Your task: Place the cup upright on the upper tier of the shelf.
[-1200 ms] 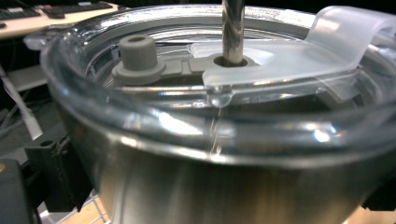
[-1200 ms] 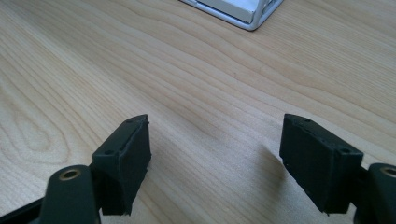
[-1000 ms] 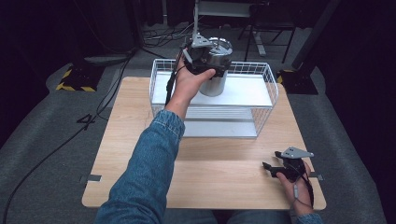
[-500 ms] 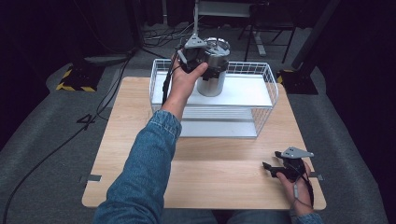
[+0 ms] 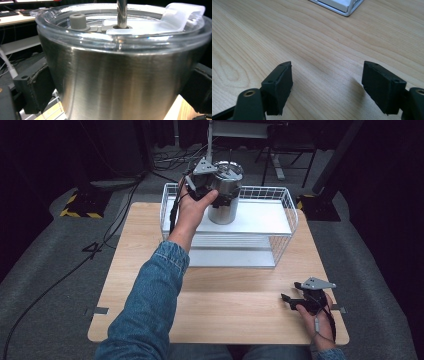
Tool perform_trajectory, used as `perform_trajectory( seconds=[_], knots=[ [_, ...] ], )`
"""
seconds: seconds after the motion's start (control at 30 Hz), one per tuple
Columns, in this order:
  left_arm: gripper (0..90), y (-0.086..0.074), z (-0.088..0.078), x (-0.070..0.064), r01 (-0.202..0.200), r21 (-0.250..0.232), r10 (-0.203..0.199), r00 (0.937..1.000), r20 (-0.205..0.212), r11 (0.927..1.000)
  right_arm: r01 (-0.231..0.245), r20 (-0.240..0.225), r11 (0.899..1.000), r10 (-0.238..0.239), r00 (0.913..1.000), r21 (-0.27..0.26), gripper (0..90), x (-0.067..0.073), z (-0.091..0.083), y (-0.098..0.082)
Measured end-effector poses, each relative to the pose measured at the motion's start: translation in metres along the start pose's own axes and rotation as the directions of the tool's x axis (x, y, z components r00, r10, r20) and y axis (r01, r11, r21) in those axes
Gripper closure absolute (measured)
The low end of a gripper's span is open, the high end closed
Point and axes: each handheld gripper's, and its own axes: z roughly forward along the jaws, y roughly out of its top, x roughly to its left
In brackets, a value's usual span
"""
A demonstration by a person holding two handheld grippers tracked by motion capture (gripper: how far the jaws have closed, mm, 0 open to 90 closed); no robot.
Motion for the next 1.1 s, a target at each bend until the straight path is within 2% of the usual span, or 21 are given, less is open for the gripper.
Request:
perform_trajectory(
  seconds=[0.07, 0.37, 0.63, 0.83, 1.1],
  knots=[
    [2.5, -0.001, -0.004, -0.001, 0.001, -0.003, -0.001, 0.9997, -0.025, 1.0, -0.001, 0.0, 1.0, 0.001, 1.0, 0.0, 25.2, 0.0, 0.0, 0.0],
    [2.7, -0.004, -0.016, 0.001, -0.032, -0.001, 0.032, 0.9992, -0.026, 0.9995, 0.0, -0.001, 1.0, 0.0, 1.0, 0.001, 25.3, 0.0, 0.0, 0.0],
    [6.9, -0.007, -0.039, 0.005, 0.001, -0.027, -0.001, 0.9998, -0.019, 0.9996, -0.003, -0.004, 1.0, 0.003, 1.0, 0.002, 25.2, 0.0, 0.0, 0.0],
    [9.2, -0.009, -0.056, 0.004, -0.012, -0.027, 0.012, 0.9999, -0.001, 0.9996, -0.001, -0.01, 1.0, 0.001, 0.9999, 0.006, 25.2, -0.001, 0.0, 0.0],
    [9.7, -0.013, -0.079, -0.006, -0.035, -0.034, 0.036, 0.9989, 0.032, 0.9988, -0.015, -0.032, 1.0, 0.015, 0.9994, 0.013, 25.2, -0.003, 0.002, 0.001]
  ],
)
